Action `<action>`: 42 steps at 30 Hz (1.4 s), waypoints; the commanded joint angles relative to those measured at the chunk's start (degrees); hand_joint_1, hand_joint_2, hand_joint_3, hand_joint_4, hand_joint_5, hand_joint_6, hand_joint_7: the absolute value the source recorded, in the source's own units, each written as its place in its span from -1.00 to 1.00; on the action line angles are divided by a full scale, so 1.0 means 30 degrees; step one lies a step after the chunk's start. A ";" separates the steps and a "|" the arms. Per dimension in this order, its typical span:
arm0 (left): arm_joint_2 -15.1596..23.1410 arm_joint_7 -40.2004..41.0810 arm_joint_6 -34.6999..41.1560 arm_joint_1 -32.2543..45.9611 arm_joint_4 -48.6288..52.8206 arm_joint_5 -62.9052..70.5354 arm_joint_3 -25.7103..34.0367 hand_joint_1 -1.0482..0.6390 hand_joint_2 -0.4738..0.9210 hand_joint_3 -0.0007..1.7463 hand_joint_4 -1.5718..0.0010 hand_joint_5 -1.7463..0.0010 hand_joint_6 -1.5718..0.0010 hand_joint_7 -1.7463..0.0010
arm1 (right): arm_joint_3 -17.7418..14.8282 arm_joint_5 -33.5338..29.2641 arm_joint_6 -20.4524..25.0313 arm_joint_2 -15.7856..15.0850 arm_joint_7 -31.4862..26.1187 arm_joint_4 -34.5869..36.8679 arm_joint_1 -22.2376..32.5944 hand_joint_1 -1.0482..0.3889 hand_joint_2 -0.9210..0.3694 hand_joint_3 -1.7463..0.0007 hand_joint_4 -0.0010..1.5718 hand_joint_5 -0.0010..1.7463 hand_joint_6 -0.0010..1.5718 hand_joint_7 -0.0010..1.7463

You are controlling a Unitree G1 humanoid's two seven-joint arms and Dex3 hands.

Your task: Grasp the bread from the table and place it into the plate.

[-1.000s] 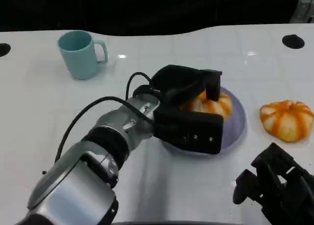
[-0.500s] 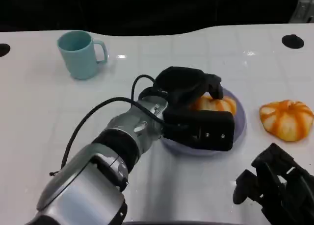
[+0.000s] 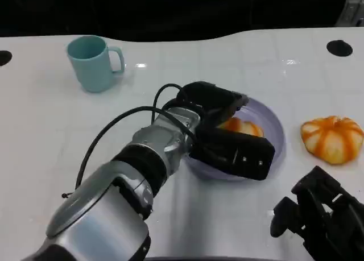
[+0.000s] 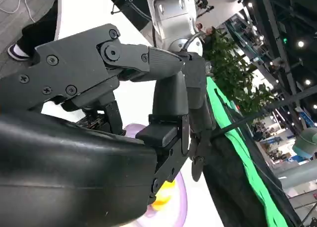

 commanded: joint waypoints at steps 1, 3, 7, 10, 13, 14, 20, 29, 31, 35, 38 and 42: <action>0.0351 -0.1532 0.0374 -0.0745 -0.0044 -0.0030 -0.0024 -0.74 1.00 -0.47 0.99 0.85 0.81 1.00 | -0.0062 -0.0091 -0.0121 -0.0246 -0.0063 -0.0224 0.0023 -0.28 -0.79 0.40 -0.16 1.00 -0.33 0.82; 0.0365 -0.1626 0.0411 -0.0728 -0.0115 -0.0019 -0.0006 -0.75 1.00 -0.46 1.00 0.86 0.81 1.00 | -0.0062 -0.0091 -0.0121 -0.0246 -0.0063 -0.0224 0.0023 -0.28 -0.79 0.40 -0.15 1.00 -0.34 0.82; 0.0376 -0.1680 0.0437 -0.0714 -0.0164 -0.0012 0.0002 -0.75 1.00 -0.45 1.00 0.86 0.81 1.00 | -0.0062 -0.0091 -0.0121 -0.0246 -0.0063 -0.0224 0.0023 -0.28 -0.79 0.40 -0.15 1.00 -0.34 0.83; 0.0378 -0.1688 0.0444 -0.0711 -0.0174 -0.0011 0.0003 -0.75 1.00 -0.45 1.00 0.86 0.81 1.00 | -0.0062 -0.0091 -0.0122 -0.0246 -0.0063 -0.0224 0.0023 -0.28 -0.79 0.41 -0.15 1.00 -0.34 0.83; 0.0380 -0.1697 0.0448 -0.0708 -0.0183 -0.0010 0.0005 -0.75 1.00 -0.45 1.00 0.86 0.81 1.00 | -0.0062 -0.0091 -0.0122 -0.0246 -0.0063 -0.0224 0.0023 -0.28 -0.79 0.41 -0.15 1.00 -0.35 0.84; 0.1734 -0.4140 -0.0928 -0.0484 -0.0947 -0.2044 0.1682 -0.76 1.00 -0.46 1.00 0.86 0.82 1.00 | -0.0087 -0.0045 -0.0116 -0.0215 -0.0077 -0.0194 -0.0025 -0.28 -0.79 0.41 -0.16 1.00 -0.35 0.83; 0.5071 -1.0849 -0.4300 0.1438 -0.3532 -0.8575 0.6762 -0.83 1.00 -0.52 0.99 0.85 0.84 0.99 | -0.0185 0.0021 -0.0018 -0.0209 -0.0111 -0.0066 -0.0218 -0.27 -0.78 0.41 -0.16 1.00 -0.36 0.83; 0.5762 -1.4655 -0.5006 0.4650 -0.6007 -1.3716 1.0154 -0.79 1.00 -0.51 0.90 0.77 0.75 0.95 | -0.0285 0.0062 0.0056 -0.0233 -0.0126 0.0025 -0.0327 -0.27 -0.78 0.41 -0.15 1.00 -0.35 0.83; 0.5537 -1.5148 -0.4347 0.5390 -0.6826 -1.4944 1.0892 -0.79 1.00 -0.50 0.89 0.76 0.75 0.95 | -0.0313 0.0109 0.0054 -0.0247 -0.0050 0.0078 -0.0339 -0.27 -0.78 0.41 -0.15 1.00 -0.35 0.83; 0.4616 -1.5595 -0.1664 0.7589 -0.9641 -1.8352 1.2849 -0.66 1.00 -0.65 0.59 0.53 0.52 0.88 | -0.0333 0.0118 -0.0058 -0.0280 0.0131 0.0219 -0.0372 -0.27 -0.78 0.41 -0.15 1.00 -0.35 0.83; 0.3735 -1.5169 0.1024 0.9526 -1.2360 -2.0981 1.4129 -0.53 1.00 -0.69 0.47 0.02 0.27 0.74 | -0.0312 0.0048 -0.0132 -0.0287 0.0171 0.0254 -0.0381 -0.28 -0.78 0.41 -0.15 1.00 -0.36 0.83; 0.3256 -1.4246 0.3590 1.1274 -1.5096 -2.2478 1.4793 -0.52 1.00 -0.69 0.41 -0.41 0.18 0.42 | -0.0316 0.0086 -0.0051 -0.0269 0.0105 0.0195 -0.0377 -0.29 -0.78 0.41 -0.15 1.00 -0.35 0.83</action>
